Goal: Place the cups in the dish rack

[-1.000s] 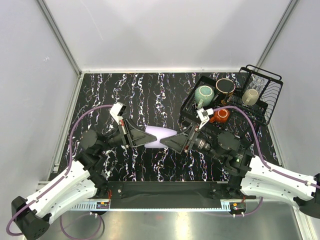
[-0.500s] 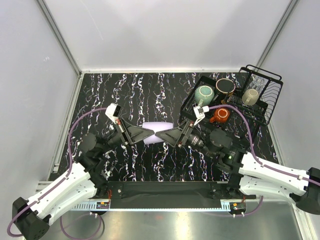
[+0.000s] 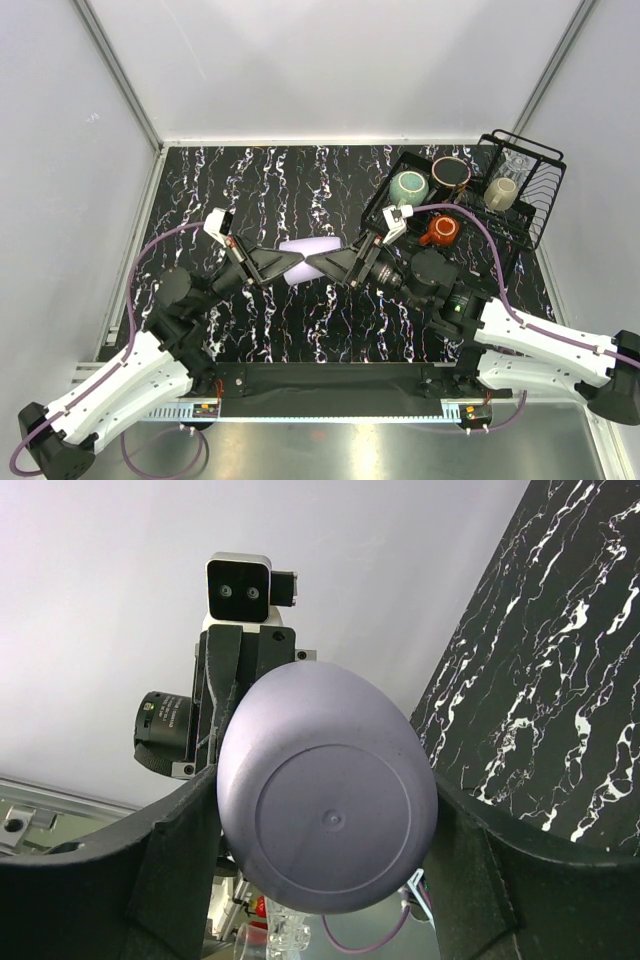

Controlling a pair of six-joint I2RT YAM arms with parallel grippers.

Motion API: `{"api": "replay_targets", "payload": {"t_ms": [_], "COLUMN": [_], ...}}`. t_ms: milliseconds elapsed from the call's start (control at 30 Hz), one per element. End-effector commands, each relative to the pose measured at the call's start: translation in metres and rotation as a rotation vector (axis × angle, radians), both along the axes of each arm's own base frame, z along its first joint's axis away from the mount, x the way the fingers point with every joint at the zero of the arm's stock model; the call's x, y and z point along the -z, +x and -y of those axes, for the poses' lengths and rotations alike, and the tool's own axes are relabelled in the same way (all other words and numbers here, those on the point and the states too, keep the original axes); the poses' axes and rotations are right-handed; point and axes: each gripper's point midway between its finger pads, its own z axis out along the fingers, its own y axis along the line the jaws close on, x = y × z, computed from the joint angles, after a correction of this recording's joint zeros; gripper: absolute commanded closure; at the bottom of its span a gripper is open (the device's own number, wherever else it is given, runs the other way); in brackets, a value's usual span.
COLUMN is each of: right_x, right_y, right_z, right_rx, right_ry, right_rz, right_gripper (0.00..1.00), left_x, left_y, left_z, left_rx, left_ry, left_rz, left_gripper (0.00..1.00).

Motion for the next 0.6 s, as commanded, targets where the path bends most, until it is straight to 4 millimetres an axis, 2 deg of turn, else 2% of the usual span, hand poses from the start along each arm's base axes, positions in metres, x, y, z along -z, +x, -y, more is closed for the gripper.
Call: {"api": "replay_targets", "payload": {"t_ms": [0,100,200,333,367,433,467,500,567], "right_x": [-0.04,-0.046,-0.043,-0.035,-0.032,-0.023,-0.025,-0.023,-0.023], "right_y": [-0.006,-0.008,-0.008,-0.009,-0.008,-0.004,-0.003,-0.003,-0.001], "right_z": [-0.005,-0.005,0.0,0.007,0.01,0.013,0.014,0.014,0.014], "right_rx": [-0.039,-0.049,-0.034,-0.019,-0.009,0.019,0.024,0.025,0.034], "right_ry": [0.073,0.073,0.063,0.03,0.026,-0.005,-0.007,-0.012,-0.006], "right_rz": [0.057,0.064,0.054,0.057,0.051,0.024,0.023,0.016,0.012], "right_gripper": [1.0,1.0,1.0,1.0,1.0,1.0,1.0,1.0,1.0], "left_x": [0.033,0.042,0.045,0.048,0.048,0.045,0.044,0.045,0.05], "left_y": [0.002,0.006,0.007,0.006,0.005,0.003,0.002,0.001,0.002], "left_z": [0.01,0.014,0.018,0.017,0.016,0.015,0.015,0.015,0.014], "left_rx": [0.012,0.015,0.034,0.031,0.028,0.032,0.036,0.038,0.033], "left_ry": [0.144,0.173,0.182,0.226,0.23,0.222,0.223,0.235,0.262], "left_rz": [-0.068,-0.107,-0.125,-0.132,-0.13,-0.116,-0.111,-0.105,-0.122], "left_gripper": [1.0,0.99,0.95,0.82,0.76,0.71,0.65,0.51,0.39]}}
